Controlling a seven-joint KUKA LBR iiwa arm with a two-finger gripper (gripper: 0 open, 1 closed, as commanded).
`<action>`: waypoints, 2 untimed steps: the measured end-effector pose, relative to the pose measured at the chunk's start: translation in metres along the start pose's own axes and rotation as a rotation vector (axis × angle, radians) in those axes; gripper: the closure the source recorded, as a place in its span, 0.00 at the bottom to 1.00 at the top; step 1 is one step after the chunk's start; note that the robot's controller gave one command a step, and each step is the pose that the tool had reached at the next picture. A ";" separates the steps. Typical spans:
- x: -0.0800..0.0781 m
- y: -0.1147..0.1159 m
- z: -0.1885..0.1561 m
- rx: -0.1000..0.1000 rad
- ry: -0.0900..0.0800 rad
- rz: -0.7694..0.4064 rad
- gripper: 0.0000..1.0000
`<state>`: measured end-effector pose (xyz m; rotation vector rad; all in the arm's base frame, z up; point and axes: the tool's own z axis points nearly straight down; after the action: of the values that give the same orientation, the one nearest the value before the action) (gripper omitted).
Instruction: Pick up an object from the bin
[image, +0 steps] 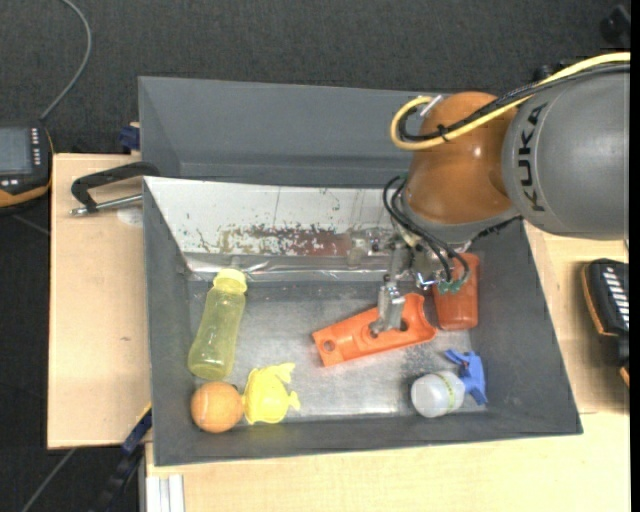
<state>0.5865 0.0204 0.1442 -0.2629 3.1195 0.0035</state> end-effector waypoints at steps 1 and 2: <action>0.000 0.015 0.078 -0.002 0.005 0.039 0.00; 0.000 -0.003 0.072 0.000 -0.005 -0.147 1.00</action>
Offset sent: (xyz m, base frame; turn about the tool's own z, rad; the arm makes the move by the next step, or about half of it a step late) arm 0.0001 -0.0037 -0.0742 -0.1478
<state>0.5882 0.0174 0.0717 -0.4896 3.0865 0.0032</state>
